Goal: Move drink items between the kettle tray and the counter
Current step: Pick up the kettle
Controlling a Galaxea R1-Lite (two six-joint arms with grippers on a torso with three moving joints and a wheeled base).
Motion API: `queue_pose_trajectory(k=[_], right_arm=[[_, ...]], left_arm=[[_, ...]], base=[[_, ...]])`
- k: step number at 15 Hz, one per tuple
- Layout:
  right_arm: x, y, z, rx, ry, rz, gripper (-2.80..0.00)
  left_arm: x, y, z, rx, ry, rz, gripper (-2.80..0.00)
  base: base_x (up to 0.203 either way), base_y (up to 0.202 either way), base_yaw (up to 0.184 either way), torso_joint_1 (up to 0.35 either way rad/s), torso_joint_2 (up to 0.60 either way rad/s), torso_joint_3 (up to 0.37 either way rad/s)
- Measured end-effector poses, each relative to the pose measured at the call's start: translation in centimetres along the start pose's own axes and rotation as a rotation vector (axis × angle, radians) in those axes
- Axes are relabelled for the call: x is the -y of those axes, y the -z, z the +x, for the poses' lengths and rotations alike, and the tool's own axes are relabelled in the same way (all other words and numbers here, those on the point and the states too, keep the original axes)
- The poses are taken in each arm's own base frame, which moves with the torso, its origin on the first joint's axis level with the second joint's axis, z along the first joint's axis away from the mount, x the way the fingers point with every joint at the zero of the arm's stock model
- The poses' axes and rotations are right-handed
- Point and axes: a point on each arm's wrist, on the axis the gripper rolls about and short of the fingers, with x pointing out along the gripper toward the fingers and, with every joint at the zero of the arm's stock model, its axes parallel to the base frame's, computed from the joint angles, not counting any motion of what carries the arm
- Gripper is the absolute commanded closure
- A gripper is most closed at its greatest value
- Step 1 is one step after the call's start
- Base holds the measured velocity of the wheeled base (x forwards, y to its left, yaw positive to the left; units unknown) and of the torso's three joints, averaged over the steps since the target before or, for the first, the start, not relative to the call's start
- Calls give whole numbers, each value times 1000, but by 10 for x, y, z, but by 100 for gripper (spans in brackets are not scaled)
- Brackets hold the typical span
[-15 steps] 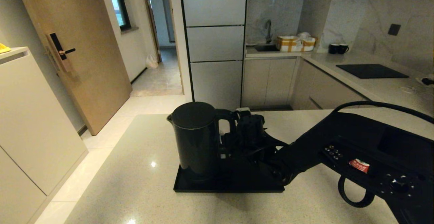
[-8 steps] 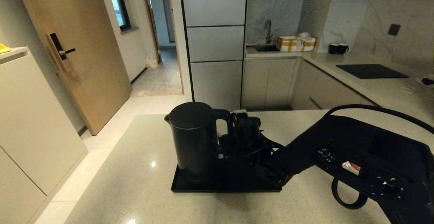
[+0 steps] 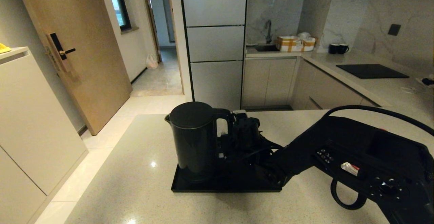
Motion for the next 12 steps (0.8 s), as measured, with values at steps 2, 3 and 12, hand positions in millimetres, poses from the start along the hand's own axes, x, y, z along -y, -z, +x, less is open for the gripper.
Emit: queue_pose_trajectory(k=[2, 3, 12], right_arm=[[0, 2, -1, -6, 1, -6, 0], [1, 1, 0, -5, 4, -5, 0], [6, -12, -7, -4, 10, 28, 0]], left_arm=[[0, 0, 0, 0, -1, 0, 0], [0, 0, 0, 0, 1, 0, 0], [0, 0, 0, 0, -1, 0, 0]], base=[[0, 0, 0, 0, 0, 0], [0, 0, 0, 0, 0, 0], [0, 0, 0, 0, 0, 0]])
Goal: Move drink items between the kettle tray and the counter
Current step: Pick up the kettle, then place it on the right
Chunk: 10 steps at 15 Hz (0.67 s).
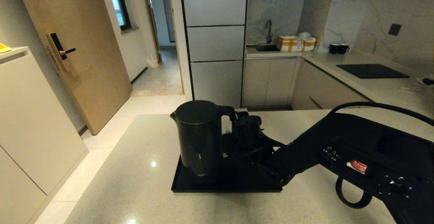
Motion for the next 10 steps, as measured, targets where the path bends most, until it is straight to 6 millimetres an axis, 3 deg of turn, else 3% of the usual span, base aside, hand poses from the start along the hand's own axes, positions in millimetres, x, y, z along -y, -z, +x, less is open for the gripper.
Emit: queue_pose_trajectory(k=[6, 10], right_arm=[[3, -39, -26, 51, -19, 62, 0], [5, -52, -35, 76, -24, 74, 0]], left_arm=[[0, 0, 0, 0, 1, 0, 0], [0, 0, 0, 0, 1, 0, 0]], base=[[0, 0, 0, 0, 0, 0], [0, 0, 0, 0, 0, 0]])
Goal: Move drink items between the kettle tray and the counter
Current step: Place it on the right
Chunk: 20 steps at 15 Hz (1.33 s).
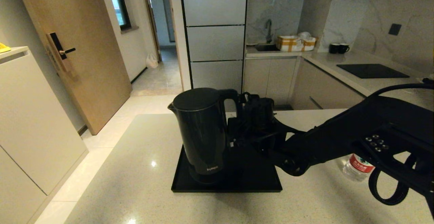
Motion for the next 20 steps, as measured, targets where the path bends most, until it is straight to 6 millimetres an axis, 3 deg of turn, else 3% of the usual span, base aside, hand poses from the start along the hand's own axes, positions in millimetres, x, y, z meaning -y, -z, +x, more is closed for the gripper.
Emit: queue_pose_trajectory(k=[2, 6, 10, 16, 20], right_arm=[[4, -10, -3, 11, 7, 10, 0], [37, -33, -1, 16, 95, 42, 0], [98, -48, 8, 41, 233, 79, 0], [181, -51, 35, 43, 373, 120, 0], [215, -40, 43, 18, 371, 136, 0]], left_arm=[[0, 0, 0, 0, 0, 0, 0], [0, 0, 0, 0, 0, 0, 0], [0, 0, 0, 0, 0, 0, 0], [0, 0, 0, 0, 0, 1, 0], [0, 0, 0, 0, 0, 0, 0]], base=[[0, 0, 0, 0, 0, 0], [0, 0, 0, 0, 0, 0], [0, 0, 0, 0, 0, 0], [0, 0, 0, 0, 0, 0], [0, 0, 0, 0, 0, 0]])
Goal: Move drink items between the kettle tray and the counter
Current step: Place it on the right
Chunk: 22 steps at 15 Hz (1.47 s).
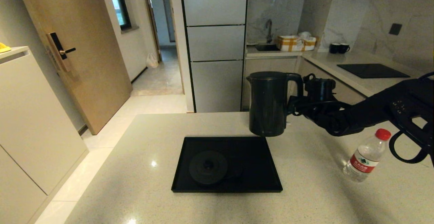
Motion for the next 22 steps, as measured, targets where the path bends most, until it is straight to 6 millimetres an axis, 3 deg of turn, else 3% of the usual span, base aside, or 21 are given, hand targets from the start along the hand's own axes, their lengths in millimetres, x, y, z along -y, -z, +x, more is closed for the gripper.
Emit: queue_pose_trajectory(k=[3, 5, 11, 16, 22], right_arm=[[33, 0, 5, -36, -5, 12, 0], [45, 2, 2, -60, -10, 18, 0], [51, -1, -26, -38, -65, 24, 0], [54, -5, -33, -8, -64, 23, 0], [77, 23, -31, 5, -28, -34, 0]], left_arm=[[0, 0, 0, 0, 0, 0, 0], [0, 0, 0, 0, 0, 0, 0], [0, 0, 0, 0, 0, 0, 0], [0, 0, 0, 0, 0, 0, 0], [0, 0, 0, 0, 0, 0, 0]], base=[[0, 0, 0, 0, 0, 0], [0, 0, 0, 0, 0, 0], [0, 0, 0, 0, 0, 0], [0, 0, 0, 0, 0, 0], [0, 0, 0, 0, 0, 0]])
